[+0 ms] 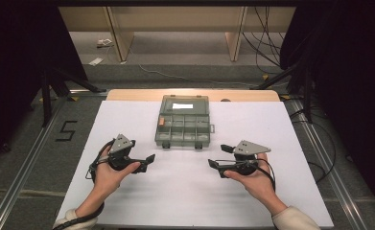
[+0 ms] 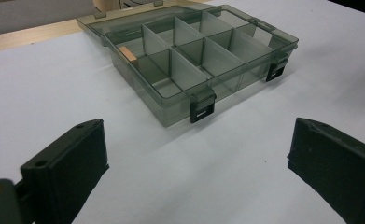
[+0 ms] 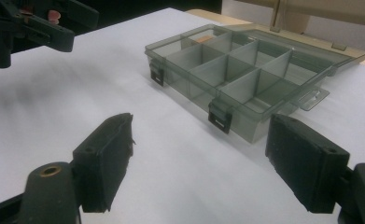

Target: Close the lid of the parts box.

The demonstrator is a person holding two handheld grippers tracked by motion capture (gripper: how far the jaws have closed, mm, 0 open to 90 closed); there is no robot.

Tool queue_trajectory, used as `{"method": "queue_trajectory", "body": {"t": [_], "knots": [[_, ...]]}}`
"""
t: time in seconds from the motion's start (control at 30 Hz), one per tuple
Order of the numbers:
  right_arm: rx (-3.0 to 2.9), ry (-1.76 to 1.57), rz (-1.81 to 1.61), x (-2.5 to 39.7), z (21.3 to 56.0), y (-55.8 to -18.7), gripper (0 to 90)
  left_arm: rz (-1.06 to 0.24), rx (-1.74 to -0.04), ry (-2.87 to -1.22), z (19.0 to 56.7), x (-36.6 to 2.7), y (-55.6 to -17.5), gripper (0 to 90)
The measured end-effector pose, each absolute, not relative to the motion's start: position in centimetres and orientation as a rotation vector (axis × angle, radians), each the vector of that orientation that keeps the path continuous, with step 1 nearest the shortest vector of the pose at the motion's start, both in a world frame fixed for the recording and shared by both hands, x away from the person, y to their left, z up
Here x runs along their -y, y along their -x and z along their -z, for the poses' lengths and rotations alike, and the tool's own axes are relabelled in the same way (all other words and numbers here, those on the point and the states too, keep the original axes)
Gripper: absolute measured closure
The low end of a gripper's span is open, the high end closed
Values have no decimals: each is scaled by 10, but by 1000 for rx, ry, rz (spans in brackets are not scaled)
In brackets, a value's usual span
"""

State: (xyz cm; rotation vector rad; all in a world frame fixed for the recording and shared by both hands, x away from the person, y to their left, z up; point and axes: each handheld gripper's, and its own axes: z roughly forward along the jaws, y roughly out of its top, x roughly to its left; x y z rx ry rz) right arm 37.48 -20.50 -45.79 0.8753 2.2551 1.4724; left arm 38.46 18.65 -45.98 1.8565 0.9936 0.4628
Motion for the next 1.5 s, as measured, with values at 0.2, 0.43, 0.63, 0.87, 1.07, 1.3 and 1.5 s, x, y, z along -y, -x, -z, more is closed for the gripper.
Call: {"method": "queue_trajectory", "body": {"t": [0.2,0.43,0.63,0.87,1.07,1.3,1.5], "knots": [[-2246,-869,-1479,208,457,-371,241,-442,-1018,-1835,460,-186,-394,55],[-2227,-890,-1463,213,456,-368,242,-463,-1074,-1795,451,-183,-427,56],[-2205,-915,-1462,222,458,-367,243,-466,-1116,-1787,440,-176,-463,60],[-2211,-912,-1462,220,458,-366,244,-499,-1209,-1809,433,-166,-517,98],[-2216,-908,-1464,219,458,-365,244,-481,-1282,-1842,439,-152,-558,162],[-2212,-907,-1470,220,458,-365,246,-482,-1354,-1900,447,-137,-591,262],[-2214,-905,-1468,221,457,-364,246,-493,-1406,-1959,448,-131,-608,369]]}}
